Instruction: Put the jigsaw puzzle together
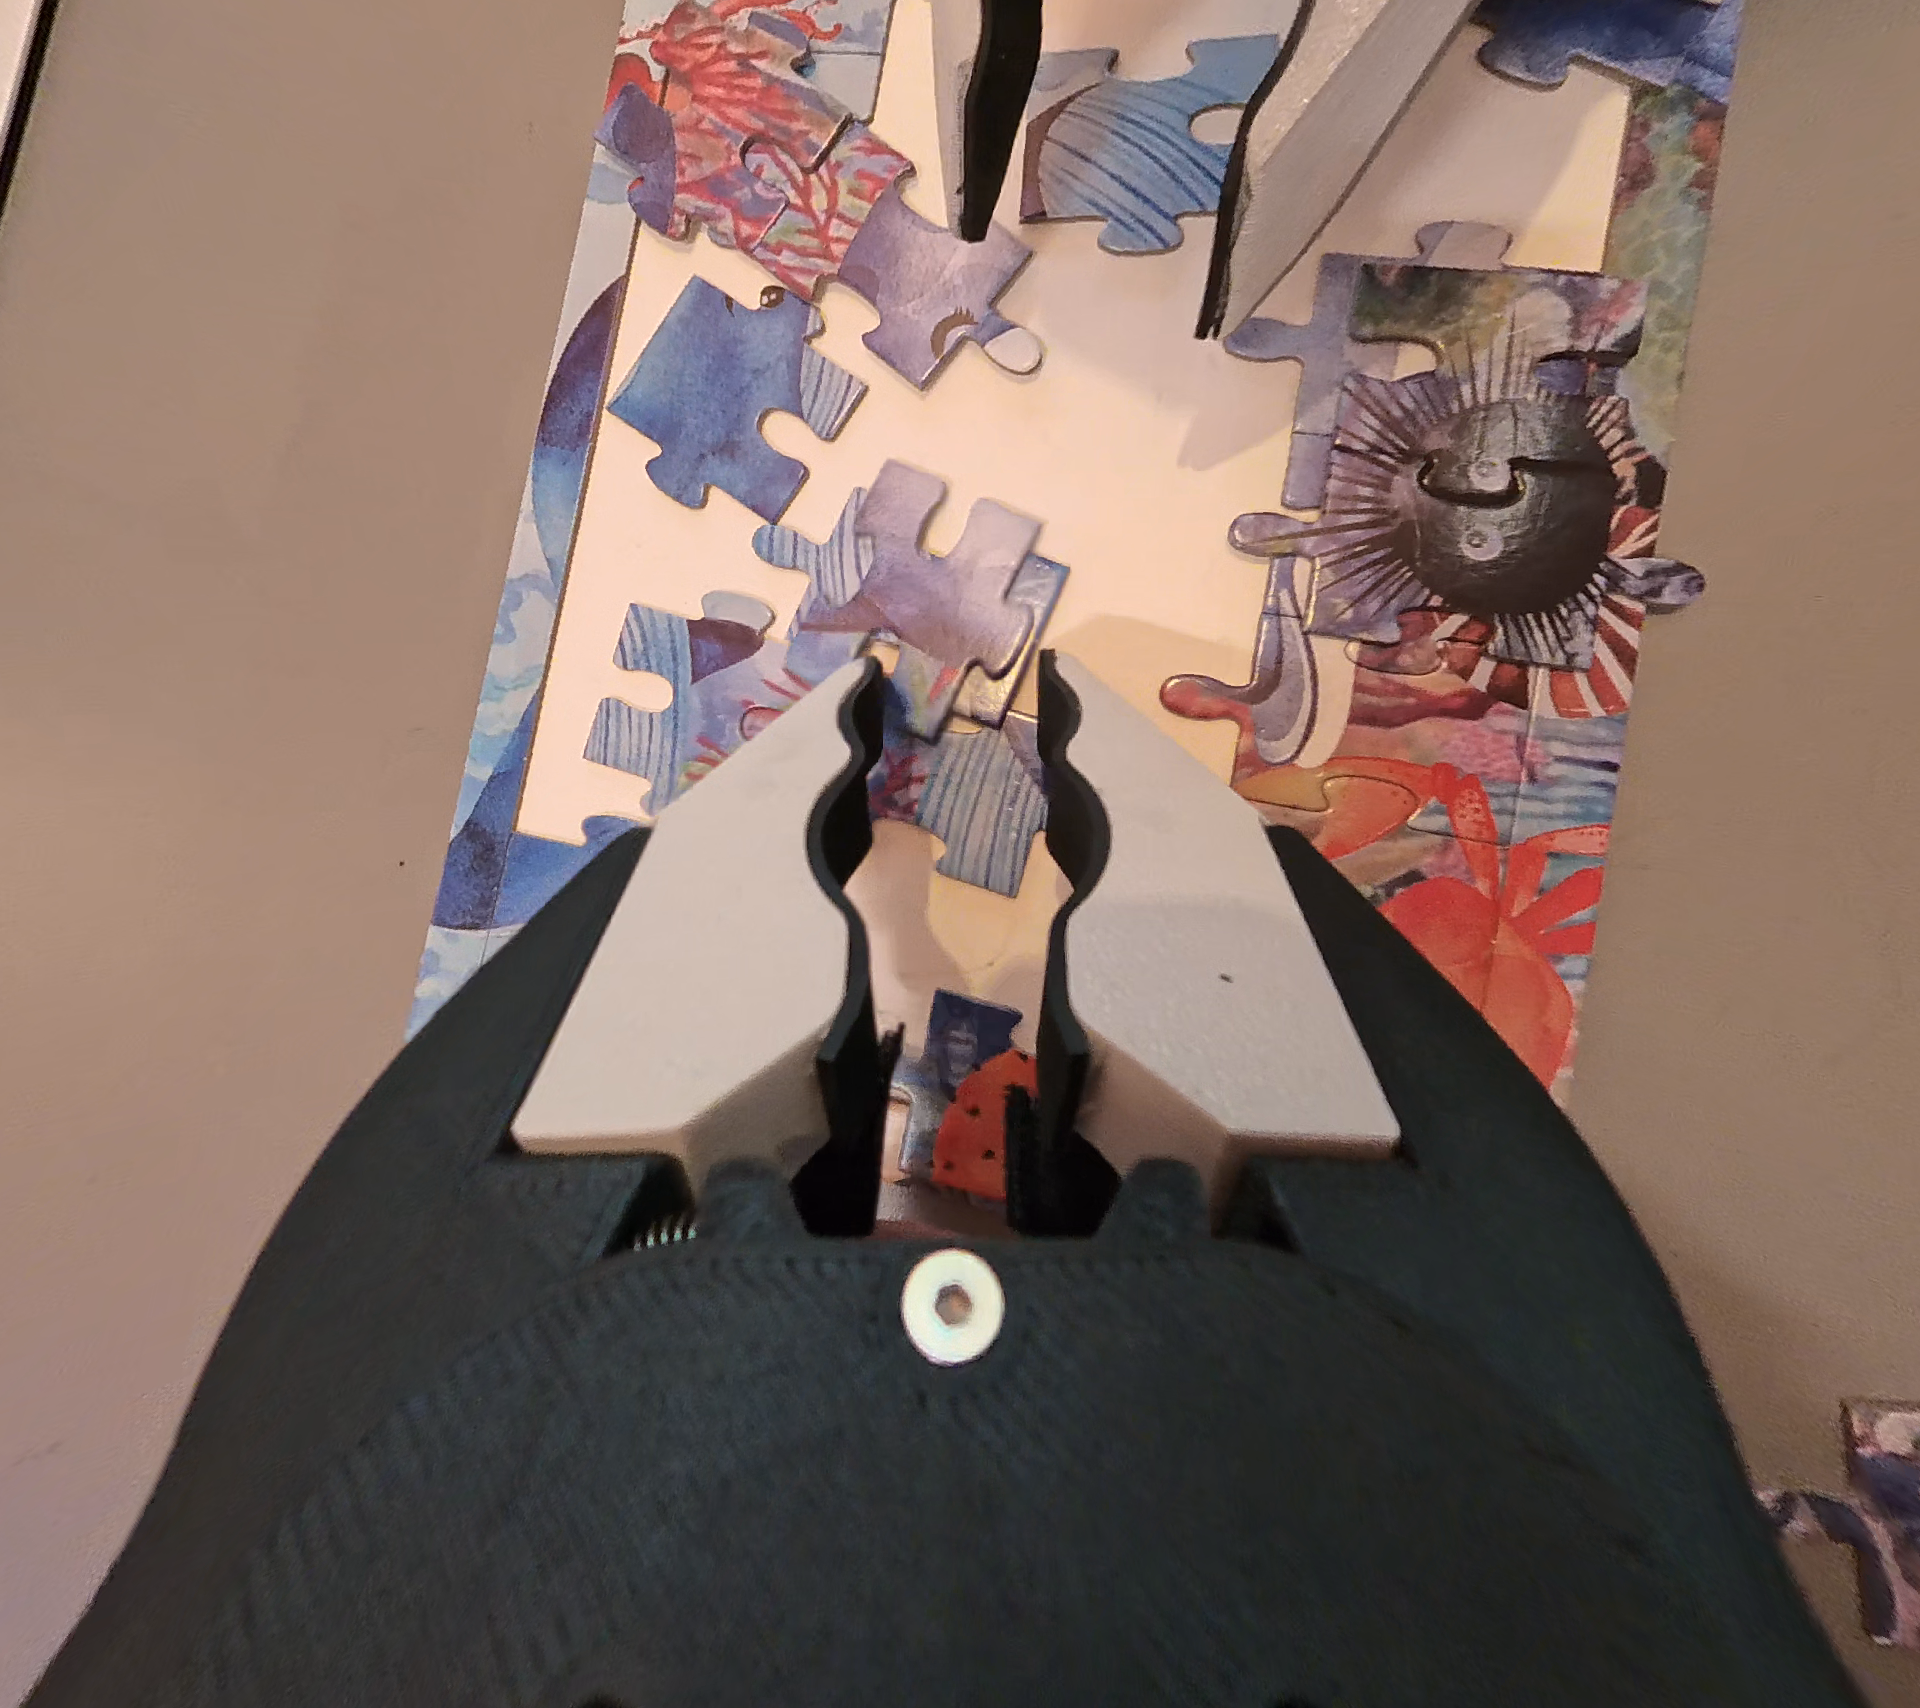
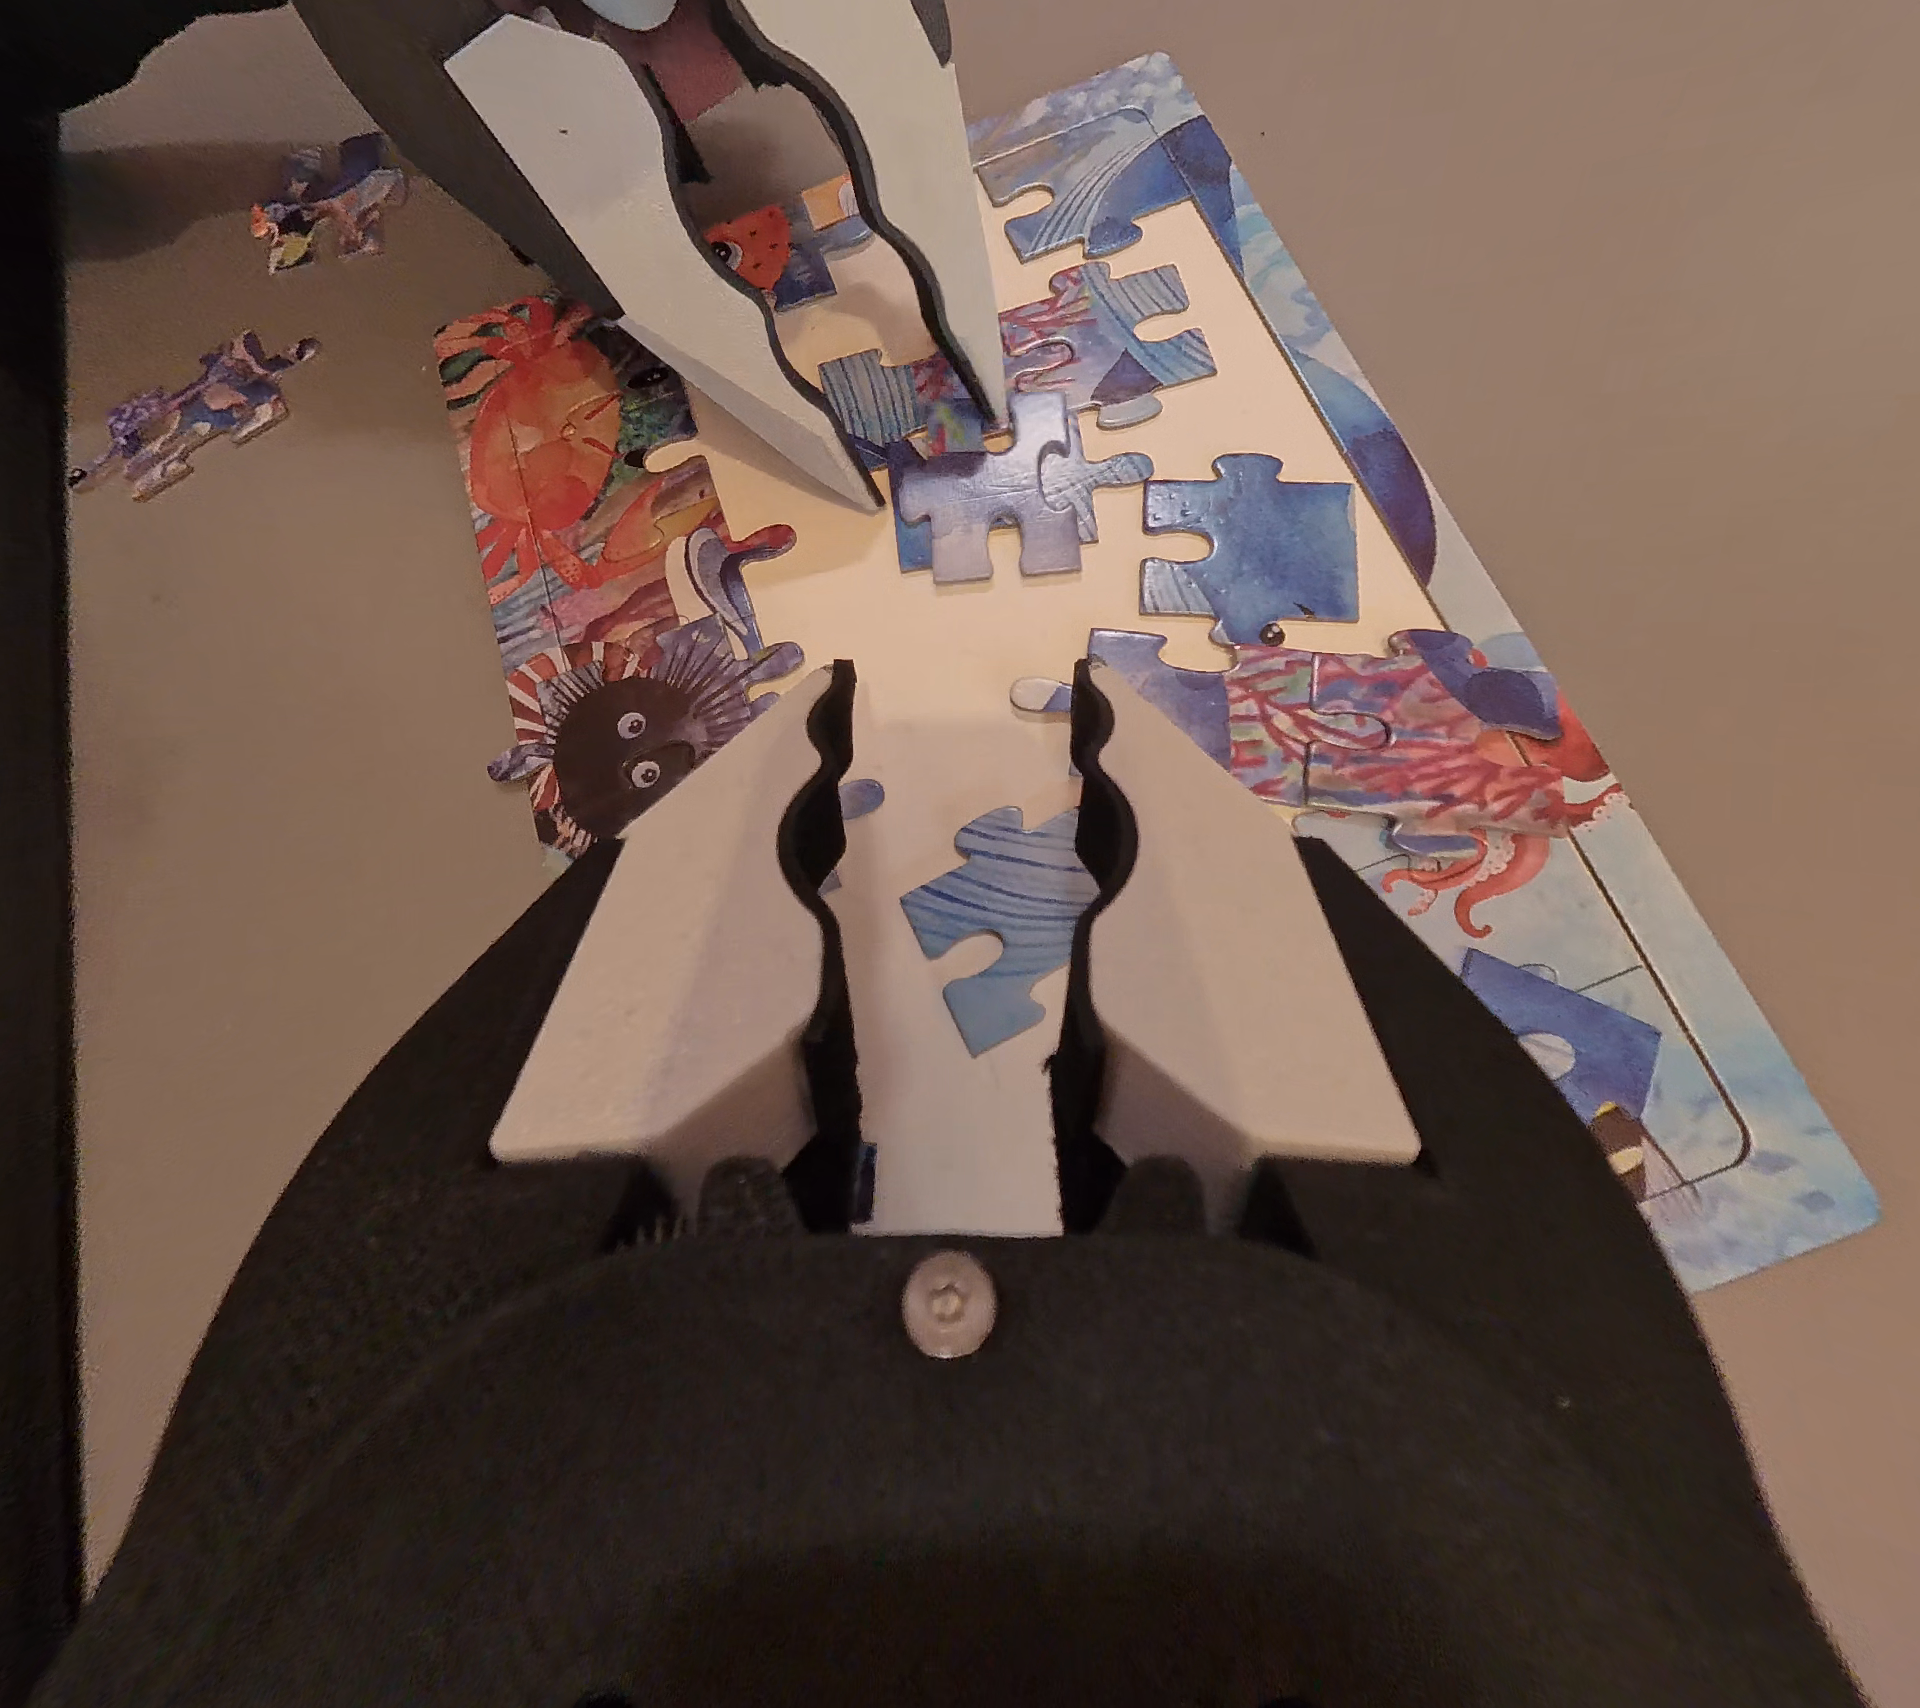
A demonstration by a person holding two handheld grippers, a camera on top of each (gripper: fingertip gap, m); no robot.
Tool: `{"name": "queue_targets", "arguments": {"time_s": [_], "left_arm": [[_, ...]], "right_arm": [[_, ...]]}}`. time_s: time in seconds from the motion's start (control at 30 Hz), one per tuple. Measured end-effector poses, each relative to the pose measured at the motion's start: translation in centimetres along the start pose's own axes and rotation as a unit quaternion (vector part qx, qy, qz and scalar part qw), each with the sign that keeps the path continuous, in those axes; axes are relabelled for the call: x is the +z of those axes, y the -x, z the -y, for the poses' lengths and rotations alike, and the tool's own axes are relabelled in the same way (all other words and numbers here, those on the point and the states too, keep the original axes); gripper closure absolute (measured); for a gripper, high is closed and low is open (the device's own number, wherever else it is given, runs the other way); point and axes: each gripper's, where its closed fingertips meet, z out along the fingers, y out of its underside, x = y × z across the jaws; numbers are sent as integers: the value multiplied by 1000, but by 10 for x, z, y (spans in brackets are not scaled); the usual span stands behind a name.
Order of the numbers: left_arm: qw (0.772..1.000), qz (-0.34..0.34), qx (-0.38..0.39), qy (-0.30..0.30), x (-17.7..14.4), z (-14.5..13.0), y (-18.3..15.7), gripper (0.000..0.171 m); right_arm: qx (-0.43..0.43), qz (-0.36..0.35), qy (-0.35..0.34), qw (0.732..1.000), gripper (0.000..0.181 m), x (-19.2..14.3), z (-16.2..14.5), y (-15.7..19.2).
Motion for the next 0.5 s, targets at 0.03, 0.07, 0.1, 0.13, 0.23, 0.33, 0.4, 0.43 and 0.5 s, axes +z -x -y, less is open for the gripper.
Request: {"name": "queue_targets", "arguments": {"time_s": [0.03,0.07,0.1,0.13,0.23,0.33,0.4,0.43,0.5], "left_arm": [[1000,4,-1,1,1,0,1,149],[1000,6,-1,-1,1,0,2,151],[1000,5,1,-1,1,0,1,152],[1000,6,3,-1,1,1,1,152],[1000,6,9,0,1,1,-1,153],[1000,5,14,-2,-1,3,-3,153],[1000,7,16,0,-3,2,-4,153],[1000,2,17,0,-4,2,-6,152],[1000,-12,21,6,-4,0,-12,152]], "right_arm": [[1,0,1,1000,141,0,-1,0],[2,2,0,1000,142,0,-1,0],[3,3,0,1000,142,0,-2,0],[4,4,1,1000,142,1,-2,0],[3,5,1,1000,143,1,-1,1],[-2,1,3,1000,144,2,0,1],[-1,3,2,1000,144,2,0,2],[-1,5,4,1000,144,2,-1,2],[-2,1,10,1000,144,3,-4,1]]}}
